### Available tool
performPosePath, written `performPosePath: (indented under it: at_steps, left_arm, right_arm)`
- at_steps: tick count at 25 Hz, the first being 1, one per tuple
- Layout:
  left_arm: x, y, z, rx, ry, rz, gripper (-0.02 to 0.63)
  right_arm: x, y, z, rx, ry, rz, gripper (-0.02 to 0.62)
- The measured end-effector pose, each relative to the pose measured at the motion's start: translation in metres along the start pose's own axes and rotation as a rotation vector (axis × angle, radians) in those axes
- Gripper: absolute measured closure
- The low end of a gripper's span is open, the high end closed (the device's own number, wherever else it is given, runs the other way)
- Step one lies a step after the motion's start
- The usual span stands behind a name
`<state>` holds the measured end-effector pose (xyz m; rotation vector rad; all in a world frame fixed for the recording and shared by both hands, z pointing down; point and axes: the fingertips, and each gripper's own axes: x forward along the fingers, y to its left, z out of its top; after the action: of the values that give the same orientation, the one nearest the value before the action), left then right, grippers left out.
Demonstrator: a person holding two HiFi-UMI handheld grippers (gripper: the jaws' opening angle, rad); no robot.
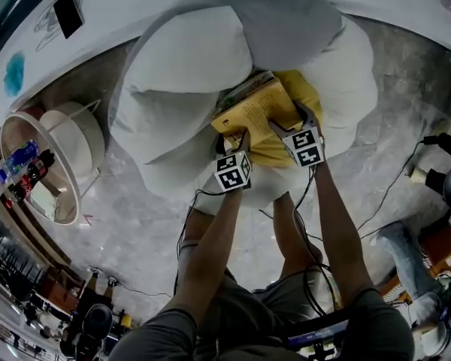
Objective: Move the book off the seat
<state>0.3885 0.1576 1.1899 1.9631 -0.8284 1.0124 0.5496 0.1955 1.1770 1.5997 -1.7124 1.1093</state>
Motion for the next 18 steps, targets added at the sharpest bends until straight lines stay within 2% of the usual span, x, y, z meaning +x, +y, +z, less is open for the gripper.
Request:
performPosePath:
  at_steps: [3,8,13,18]
  left_arm:
    - [-0.023,-0.008,0.029,0.015,-0.049,-0.024,0.262]
    - [-0.081,-0.028,0.1,0.105,-0.168,-0.062,0.262]
    - [-0.153,-0.049,0.184,0.153,-0.318,-0.088,0.262]
    - [-0.259,-0.074,0.275,0.22,-0.475,-0.1,0.262]
  right_arm:
    - [-0.025,0.005,0.019,0.032,-0.034,-0.03,0.207]
    - [-0.085,0.015,0.075,0.107,-0.151,-0.102,0.207]
    - [-0.156,0.03,0.161,0.103,-0.287,-0.191,0.207]
    - [-0.246,0.057,0.266,0.079,-0.439,-0.21,0.207]
